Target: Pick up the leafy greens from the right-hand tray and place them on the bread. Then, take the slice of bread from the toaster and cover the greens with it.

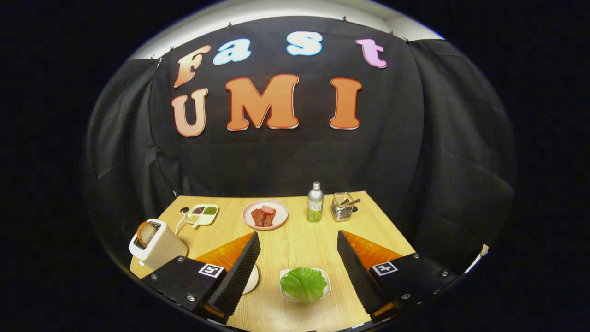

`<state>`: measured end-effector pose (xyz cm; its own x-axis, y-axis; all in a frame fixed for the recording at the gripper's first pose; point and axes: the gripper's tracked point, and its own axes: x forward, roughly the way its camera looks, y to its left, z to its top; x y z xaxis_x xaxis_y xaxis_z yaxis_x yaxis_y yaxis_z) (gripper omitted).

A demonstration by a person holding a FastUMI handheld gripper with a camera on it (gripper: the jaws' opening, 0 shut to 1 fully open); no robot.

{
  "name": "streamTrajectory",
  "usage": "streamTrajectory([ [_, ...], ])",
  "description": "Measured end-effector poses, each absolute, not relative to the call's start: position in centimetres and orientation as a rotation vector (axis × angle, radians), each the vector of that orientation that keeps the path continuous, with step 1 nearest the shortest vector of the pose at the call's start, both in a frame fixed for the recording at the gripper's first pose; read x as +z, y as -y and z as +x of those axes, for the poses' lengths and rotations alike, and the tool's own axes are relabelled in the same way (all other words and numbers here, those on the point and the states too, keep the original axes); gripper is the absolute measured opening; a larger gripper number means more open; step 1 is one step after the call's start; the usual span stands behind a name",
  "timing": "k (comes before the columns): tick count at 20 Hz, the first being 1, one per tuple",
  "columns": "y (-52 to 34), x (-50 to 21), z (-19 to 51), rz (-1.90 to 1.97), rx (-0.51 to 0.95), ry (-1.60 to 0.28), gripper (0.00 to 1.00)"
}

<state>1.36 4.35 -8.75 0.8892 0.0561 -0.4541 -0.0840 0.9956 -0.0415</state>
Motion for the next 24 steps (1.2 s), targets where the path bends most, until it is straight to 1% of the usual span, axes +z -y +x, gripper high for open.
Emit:
streamTrajectory([
  [4,-6.1,-13.4,1.1,-0.057,0.138,-0.655,1.00],
  [8,-5.8,-17.9,1.0,-0.074,0.113,-0.814,1.00],
  [12,-4.5,-21.1,0.6,-0.140,0.085,-0.918,1.00],
  [17,-4.4,-24.9,0.0,-0.123,0.096,-1.045,1.00],
  [24,-2.1,-29.8,0.8,-0.202,0.035,-1.184,1.00],
])
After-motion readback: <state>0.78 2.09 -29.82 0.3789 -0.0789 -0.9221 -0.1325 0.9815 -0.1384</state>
